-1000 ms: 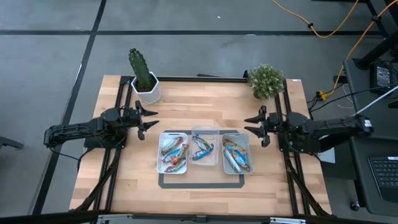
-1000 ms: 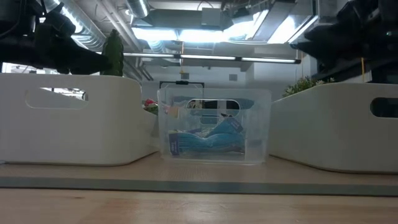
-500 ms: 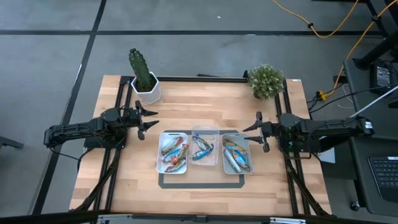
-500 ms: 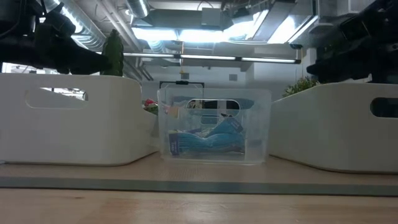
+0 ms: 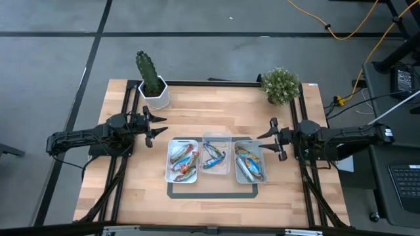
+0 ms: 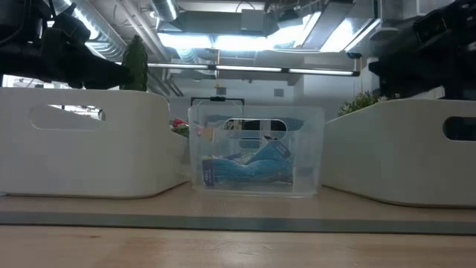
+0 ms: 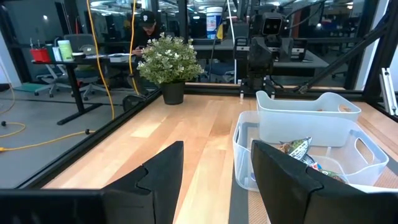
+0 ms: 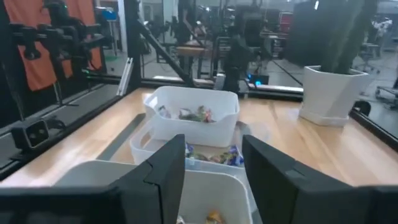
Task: Pick and place Granola Bars by type
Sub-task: Return to Home Position
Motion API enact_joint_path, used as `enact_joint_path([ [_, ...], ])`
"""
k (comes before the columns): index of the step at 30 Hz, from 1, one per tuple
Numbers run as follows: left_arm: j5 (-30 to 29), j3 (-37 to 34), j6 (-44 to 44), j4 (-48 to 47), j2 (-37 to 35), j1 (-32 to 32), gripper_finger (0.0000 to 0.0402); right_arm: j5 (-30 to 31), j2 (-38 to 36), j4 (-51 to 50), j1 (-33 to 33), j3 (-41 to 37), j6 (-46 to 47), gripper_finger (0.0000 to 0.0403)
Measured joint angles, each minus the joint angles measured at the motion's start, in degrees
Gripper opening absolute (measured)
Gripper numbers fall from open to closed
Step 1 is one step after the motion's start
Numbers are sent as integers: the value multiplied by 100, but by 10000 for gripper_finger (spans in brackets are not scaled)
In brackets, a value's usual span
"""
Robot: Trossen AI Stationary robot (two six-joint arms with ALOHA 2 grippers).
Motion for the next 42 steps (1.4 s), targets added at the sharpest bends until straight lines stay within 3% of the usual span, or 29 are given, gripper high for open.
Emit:
enact_joint_path([
  [5, 0, 0, 0, -2, 0, 1, 182, -6, 4, -325, 0, 0, 477, 163],
  [18, 0, 0, 0, -1, 0, 2, 182, -2, -15, -631, 8, 0, 428, 163],
  [34, 0, 0, 0, 0, 0, 1, 182, -2, -2085, -1298, 57, 0, 415, 163],
  [42, 0, 0, 0, 0, 0, 2, 182, -2, -2131, -1311, 57, 0, 423, 163],
])
